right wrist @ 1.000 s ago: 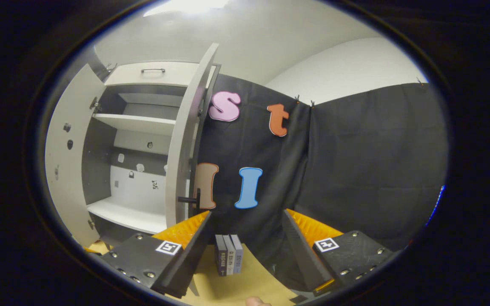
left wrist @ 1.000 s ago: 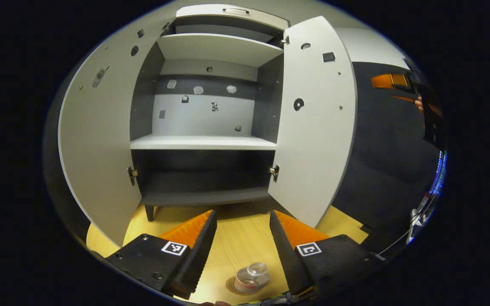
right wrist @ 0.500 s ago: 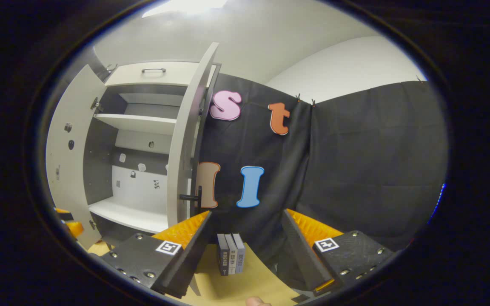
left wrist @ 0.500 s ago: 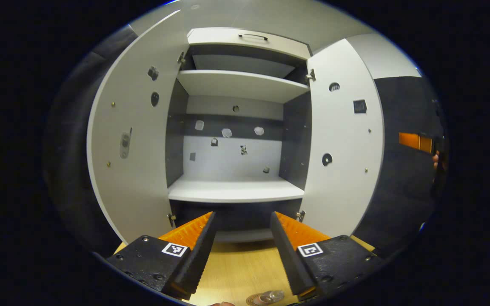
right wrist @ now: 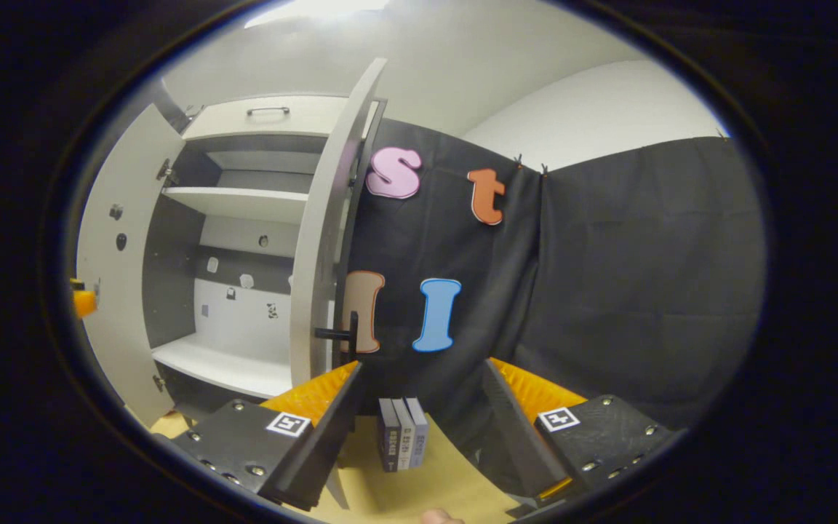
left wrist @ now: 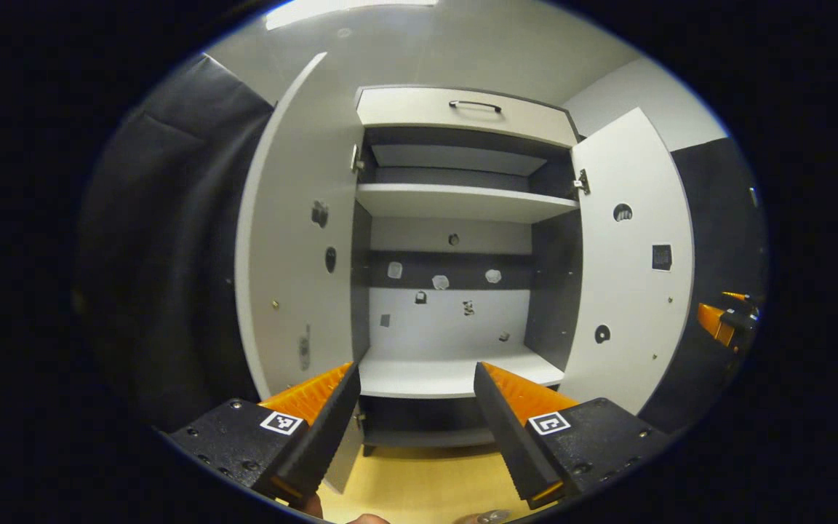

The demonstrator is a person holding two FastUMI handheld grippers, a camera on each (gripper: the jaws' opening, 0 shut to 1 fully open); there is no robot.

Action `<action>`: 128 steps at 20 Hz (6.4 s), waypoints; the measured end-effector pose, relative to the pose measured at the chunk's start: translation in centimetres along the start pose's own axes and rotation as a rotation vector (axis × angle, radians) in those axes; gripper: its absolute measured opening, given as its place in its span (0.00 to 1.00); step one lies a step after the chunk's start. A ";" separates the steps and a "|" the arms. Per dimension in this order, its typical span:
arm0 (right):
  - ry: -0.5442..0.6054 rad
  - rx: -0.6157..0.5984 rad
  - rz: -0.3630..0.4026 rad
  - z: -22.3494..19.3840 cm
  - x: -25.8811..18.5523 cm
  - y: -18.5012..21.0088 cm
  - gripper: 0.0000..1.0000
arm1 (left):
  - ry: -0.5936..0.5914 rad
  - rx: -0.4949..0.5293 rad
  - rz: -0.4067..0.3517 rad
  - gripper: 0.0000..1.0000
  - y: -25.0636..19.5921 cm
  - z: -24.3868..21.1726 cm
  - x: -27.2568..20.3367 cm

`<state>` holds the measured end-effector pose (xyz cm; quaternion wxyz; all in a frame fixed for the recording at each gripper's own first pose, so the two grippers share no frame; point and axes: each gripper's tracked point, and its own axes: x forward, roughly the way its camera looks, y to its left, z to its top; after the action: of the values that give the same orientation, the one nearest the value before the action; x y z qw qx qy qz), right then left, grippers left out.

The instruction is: Grasp the bottle in the cabinet with the left hand and place it on the coaster, then close the right door with the right hand and the left door with the left hand.

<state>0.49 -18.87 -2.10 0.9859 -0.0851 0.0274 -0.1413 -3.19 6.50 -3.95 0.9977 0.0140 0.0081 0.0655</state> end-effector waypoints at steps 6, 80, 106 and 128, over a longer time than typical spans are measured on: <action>0.021 0.011 0.054 -0.6 0.8 2.6 0.97 | -0.046 0.011 0.150 0.96 5.7 3.2 -2.3; -0.057 0.110 0.416 4.2 -2.5 23.4 0.93 | 0.030 -0.156 0.051 0.95 8.5 -1.3 4.0; -0.052 0.071 0.229 3.3 -3.8 13.0 0.93 | -0.006 -0.098 -0.271 0.95 -7.3 0.8 9.2; -0.089 0.162 0.306 9.7 -3.1 16.0 0.95 | 0.001 -0.011 -0.168 0.96 -5.1 9.0 1.5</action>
<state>2.67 -1.34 4.68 0.9998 -0.0066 -0.0150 0.0126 -0.86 1.41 4.90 0.9998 0.0077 0.0094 -0.0185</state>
